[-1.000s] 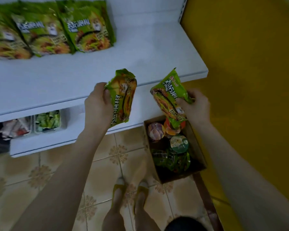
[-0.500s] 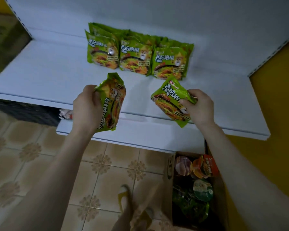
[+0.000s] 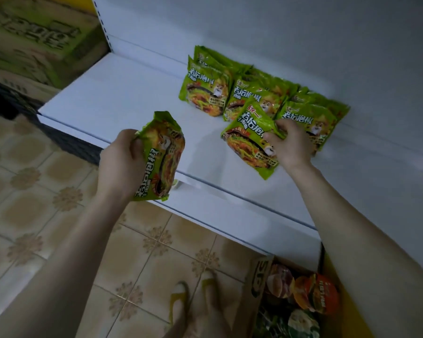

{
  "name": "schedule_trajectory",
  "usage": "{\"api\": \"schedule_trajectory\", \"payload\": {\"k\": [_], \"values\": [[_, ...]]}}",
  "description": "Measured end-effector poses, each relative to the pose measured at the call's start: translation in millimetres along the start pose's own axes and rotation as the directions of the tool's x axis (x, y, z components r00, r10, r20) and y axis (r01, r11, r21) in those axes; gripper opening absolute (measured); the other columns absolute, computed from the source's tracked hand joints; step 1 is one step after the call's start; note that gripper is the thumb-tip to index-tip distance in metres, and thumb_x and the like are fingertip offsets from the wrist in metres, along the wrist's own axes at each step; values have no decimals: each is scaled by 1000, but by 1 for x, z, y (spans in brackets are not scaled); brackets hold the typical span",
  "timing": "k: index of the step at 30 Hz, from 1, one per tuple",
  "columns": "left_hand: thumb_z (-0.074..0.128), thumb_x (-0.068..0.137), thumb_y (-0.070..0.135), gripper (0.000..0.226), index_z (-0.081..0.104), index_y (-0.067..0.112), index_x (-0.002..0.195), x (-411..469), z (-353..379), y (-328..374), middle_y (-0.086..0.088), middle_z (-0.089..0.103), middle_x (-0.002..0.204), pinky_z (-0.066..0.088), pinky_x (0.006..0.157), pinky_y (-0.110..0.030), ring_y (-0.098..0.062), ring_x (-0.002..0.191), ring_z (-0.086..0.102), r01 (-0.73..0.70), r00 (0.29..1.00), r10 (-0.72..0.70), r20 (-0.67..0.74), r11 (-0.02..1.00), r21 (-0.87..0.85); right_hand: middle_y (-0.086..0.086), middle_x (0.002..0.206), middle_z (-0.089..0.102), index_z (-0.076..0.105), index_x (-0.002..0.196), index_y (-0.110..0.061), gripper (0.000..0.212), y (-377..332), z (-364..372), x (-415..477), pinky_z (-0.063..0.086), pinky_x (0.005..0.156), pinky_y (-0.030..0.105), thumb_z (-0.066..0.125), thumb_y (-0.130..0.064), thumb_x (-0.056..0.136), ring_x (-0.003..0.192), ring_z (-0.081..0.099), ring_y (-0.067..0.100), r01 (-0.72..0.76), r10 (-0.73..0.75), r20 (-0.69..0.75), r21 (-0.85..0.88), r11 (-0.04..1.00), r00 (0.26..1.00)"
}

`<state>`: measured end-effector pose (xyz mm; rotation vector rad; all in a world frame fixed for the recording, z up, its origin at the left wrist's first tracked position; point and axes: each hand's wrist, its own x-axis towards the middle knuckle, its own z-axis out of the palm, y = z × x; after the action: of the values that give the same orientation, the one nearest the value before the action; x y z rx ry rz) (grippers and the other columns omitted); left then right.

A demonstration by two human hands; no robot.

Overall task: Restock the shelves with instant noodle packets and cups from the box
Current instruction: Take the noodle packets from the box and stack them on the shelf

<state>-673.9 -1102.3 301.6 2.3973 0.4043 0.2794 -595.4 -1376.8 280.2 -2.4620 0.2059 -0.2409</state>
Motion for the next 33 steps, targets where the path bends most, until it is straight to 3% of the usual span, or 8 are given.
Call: {"api": "schedule_trajectory", "payload": {"k": [4, 14, 19, 23, 27, 33], "values": [[35, 98, 11, 27, 53, 3, 115, 3, -7, -11, -9, 52, 86, 23, 54, -32, -21, 73, 41, 71, 996, -70, -47, 997, 16, 14, 122, 61, 57, 121, -5, 38, -26, 23, 39, 40, 85, 31, 61, -22, 87, 113, 55, 28, 90, -91, 64, 17, 996, 994], [35, 97, 10, 26, 54, 5, 115, 12, -10, -24, -5, 51, 85, 26, 52, -30, -22, 72, 44, 181, 972, -174, -160, 983, 25, 17, 129, 56, 53, 126, -2, 36, -73, 80, 103, 39, 93, 30, 53, -16, 93, 120, 51, 29, 202, -202, 232, 21, 979, 952], [35, 98, 10, 24, 54, 4, 110, 27, -8, -27, -5, 49, 81, 26, 48, -20, -22, 69, 41, 181, 968, -169, -185, 982, 51, 17, 120, 60, 60, 114, -3, 26, -91, 111, 135, 41, 90, 31, 54, -14, 91, 115, 53, 30, 253, -247, 256, 11, 968, 935], [35, 97, 10, 25, 54, 5, 113, 37, -4, -27, -5, 50, 84, 26, 52, -28, -22, 72, 43, 176, 966, -164, -201, 984, 41, 16, 116, 63, 61, 114, -2, 26, -99, 129, 149, 44, 90, 35, 53, -12, 91, 108, 58, 30, 272, -259, 269, -12, 962, 928], [35, 97, 9, 26, 55, 6, 114, 46, 3, -29, -5, 51, 86, 32, 62, -30, -23, 75, 45, 186, 962, -178, -208, 982, 21, 19, 122, 60, 56, 122, -1, 32, -98, 140, 163, 44, 96, 39, 52, -13, 92, 114, 55, 33, 290, -258, 302, -68, 954, 918], [36, 97, 8, 26, 56, 4, 113, 59, 16, -32, -3, 48, 87, 30, 63, -30, -21, 76, 42, 197, 961, -188, -204, 980, 22, 18, 121, 57, 53, 119, -3, 35, -91, 145, 174, 46, 89, 39, 60, -16, 87, 110, 55, 35, 387, -288, 388, -208, 898, 876]]}}
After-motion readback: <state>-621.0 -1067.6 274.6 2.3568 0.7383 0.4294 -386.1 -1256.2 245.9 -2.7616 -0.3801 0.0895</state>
